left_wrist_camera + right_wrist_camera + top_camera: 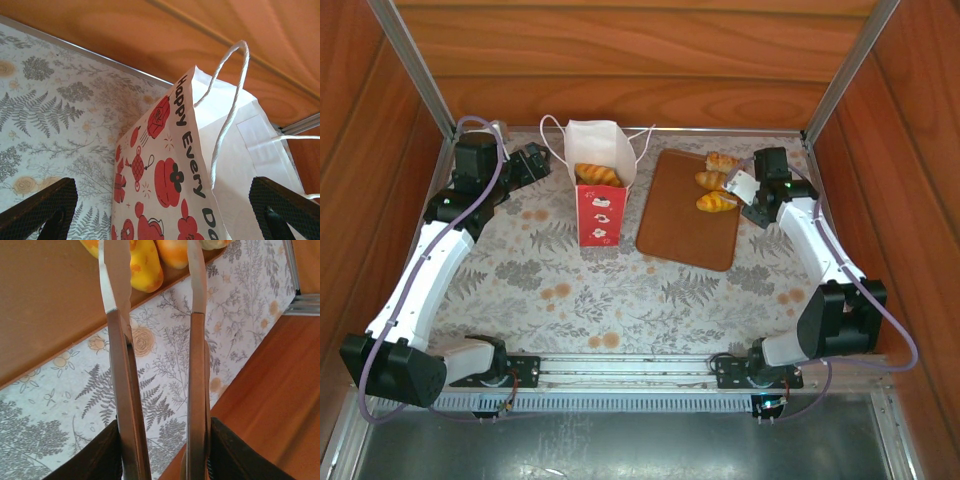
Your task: Place the fake bread into the paper bag
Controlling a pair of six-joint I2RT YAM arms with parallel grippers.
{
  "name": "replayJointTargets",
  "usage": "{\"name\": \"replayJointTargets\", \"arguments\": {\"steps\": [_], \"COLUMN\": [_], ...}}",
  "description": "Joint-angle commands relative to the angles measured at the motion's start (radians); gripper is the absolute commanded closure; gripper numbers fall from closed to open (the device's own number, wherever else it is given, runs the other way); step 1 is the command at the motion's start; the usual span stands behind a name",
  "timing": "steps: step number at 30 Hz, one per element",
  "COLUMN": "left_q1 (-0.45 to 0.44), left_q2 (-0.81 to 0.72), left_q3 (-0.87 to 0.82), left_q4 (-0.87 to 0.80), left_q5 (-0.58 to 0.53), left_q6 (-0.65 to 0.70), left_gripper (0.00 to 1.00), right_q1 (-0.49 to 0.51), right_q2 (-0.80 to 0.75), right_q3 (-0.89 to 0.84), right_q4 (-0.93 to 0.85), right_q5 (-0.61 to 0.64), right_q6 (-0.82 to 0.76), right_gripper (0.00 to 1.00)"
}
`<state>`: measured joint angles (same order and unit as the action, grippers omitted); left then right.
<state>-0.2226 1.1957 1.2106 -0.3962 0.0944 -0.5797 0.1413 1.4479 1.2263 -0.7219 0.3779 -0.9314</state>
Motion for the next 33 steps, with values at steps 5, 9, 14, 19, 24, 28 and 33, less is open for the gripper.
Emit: {"name": "replayJointTargets", "arguments": {"steps": [5,9,14,19,24,28,33], "left_q1": [0.005,0.005,0.005,0.005,0.005,0.005,0.005], "left_q2": [-0.012,-0.017,-0.022,-0.027,-0.03,-0.027,-0.021], "left_q3": [0.001,-0.008,-0.02,-0.028,-0.032,-0.031,-0.031], "left_q4": [0.017,0.024,0.026,0.028,0.028,0.028,0.03], "left_q5": [-0.011,-0.016,-0.022,-0.025,-0.03,-0.032,-0.032], "left_q6": [-0.016,-0.025,-0.031,-0.035,-0.034,-0.034,-0.034], "left_gripper": [0.06,0.06,0.06,0.06,0.06,0.06,0.06], "right_q1": [-0.01,-0.012,-0.011,-0.011,-0.011,-0.012,-0.01], "right_q2": [0.015,0.026,0.041,0.059,0.059,0.066,0.087], "right_q3": [0.038,0.038,0.031,0.033,0.043,0.038,0.039], "right_q4": [0.003,-0.024,-0.027,-0.022,-0.05,-0.045,-0.04], "right_q5": [-0.014,-0.033,-0.04,-0.039,-0.078,-0.075,-0.056], "right_q6": [-0.069,-0.063,-0.063,-0.066,-0.05,-0.054,-0.062], "right_gripper": [0.5,0.5,0.5,0.49,0.43,0.43,0.44]}}
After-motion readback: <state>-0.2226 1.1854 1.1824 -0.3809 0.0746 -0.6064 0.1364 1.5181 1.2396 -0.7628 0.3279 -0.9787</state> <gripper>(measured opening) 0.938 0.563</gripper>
